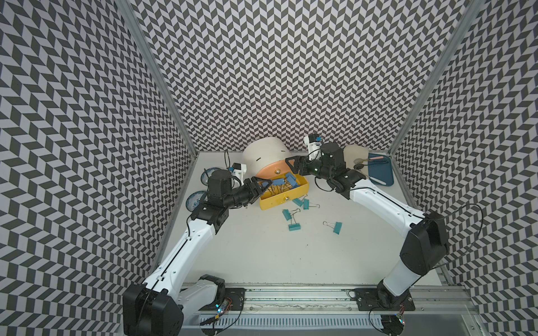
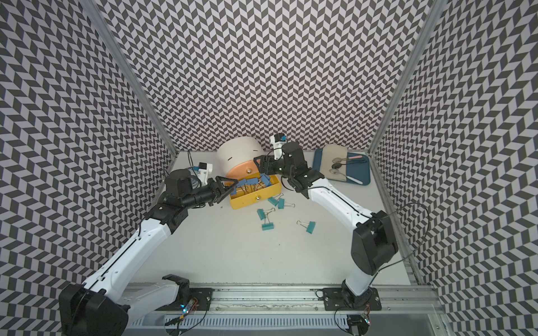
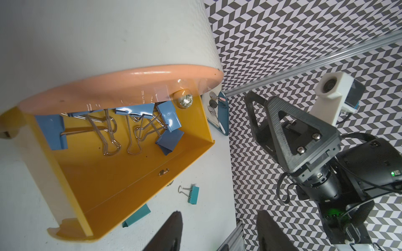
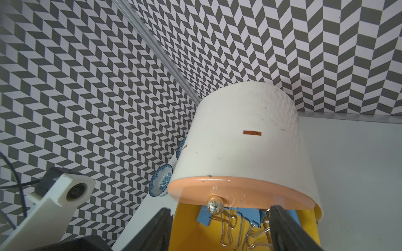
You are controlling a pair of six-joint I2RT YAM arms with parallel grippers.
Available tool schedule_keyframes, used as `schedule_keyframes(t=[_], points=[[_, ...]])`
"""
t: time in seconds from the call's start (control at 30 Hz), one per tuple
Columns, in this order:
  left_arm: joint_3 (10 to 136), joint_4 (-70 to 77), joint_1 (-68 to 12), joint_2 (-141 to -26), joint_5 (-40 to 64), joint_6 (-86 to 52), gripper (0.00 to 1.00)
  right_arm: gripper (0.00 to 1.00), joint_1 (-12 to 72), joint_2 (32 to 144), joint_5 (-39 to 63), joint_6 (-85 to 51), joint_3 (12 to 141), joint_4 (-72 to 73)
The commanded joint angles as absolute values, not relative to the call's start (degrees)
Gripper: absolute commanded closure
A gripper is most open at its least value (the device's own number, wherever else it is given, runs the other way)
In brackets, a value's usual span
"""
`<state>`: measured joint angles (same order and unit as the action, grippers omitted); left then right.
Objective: Put the binder clips in the drawer according to color
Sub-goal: Place the binder clip in the drawer, then close the drawer in the storage box.
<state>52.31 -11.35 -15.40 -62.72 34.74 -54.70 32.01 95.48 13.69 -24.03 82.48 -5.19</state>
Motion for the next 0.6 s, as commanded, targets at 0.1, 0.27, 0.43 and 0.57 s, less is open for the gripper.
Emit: schedule_keyframes(t=[0.1, 0.27, 0.43, 0.57], points=[[52.41, -15.6, -15.82, -57.56, 31.97, -53.17, 0.45, 0.34, 28.62, 88.04, 14.69, -24.15, 77.01, -6.11], [51.7, -18.26, -15.73, -57.39, 35.68, -50.68, 0.5, 0.42, 28.04, 84.68, 14.27, -28.26, 72.33, -8.12], [49.21, -18.93, -15.73, -54.99, 38.33, -49.66, 0.59, 0.54, 28.04, 80.52, 15.94, -32.78, 66.02, -8.04], [44.99, -18.77, -15.69, -51.87, 39.95, -50.01, 0.76, 0.65, 28.17, 78.29, 17.93, -34.84, 62.56, -10.71]])
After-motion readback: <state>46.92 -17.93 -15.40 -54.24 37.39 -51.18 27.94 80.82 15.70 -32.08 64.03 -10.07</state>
